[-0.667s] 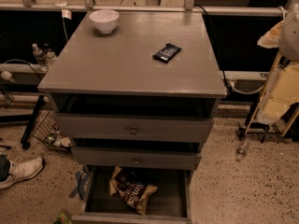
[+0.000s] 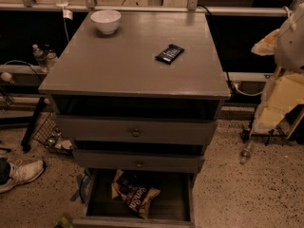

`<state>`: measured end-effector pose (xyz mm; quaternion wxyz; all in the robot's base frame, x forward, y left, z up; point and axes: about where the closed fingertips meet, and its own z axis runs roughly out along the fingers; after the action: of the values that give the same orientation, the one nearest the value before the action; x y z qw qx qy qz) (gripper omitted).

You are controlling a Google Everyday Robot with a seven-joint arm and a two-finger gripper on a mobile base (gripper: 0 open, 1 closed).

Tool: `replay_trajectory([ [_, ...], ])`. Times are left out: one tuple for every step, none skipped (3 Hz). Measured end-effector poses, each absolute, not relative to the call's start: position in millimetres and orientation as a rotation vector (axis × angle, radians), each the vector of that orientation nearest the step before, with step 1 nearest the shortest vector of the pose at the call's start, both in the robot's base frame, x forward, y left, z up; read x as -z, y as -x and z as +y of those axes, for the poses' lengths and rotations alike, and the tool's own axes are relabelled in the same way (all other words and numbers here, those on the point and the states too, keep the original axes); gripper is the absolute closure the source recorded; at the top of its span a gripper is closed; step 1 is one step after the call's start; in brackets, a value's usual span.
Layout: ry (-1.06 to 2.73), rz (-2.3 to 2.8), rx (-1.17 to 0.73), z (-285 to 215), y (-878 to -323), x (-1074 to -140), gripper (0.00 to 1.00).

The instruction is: Pick brown chip bag from bottom drawer and place on counter

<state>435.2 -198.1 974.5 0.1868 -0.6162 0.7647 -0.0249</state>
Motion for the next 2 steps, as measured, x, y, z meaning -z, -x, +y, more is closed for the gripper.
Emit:
replay_trajectory([
  [1.742,2.088,-0.034,-161.7,-419.1,-947.9,0.00],
  [1.781,2.077,-0.244,-113.0,-391.4,-866.8,0.00],
])
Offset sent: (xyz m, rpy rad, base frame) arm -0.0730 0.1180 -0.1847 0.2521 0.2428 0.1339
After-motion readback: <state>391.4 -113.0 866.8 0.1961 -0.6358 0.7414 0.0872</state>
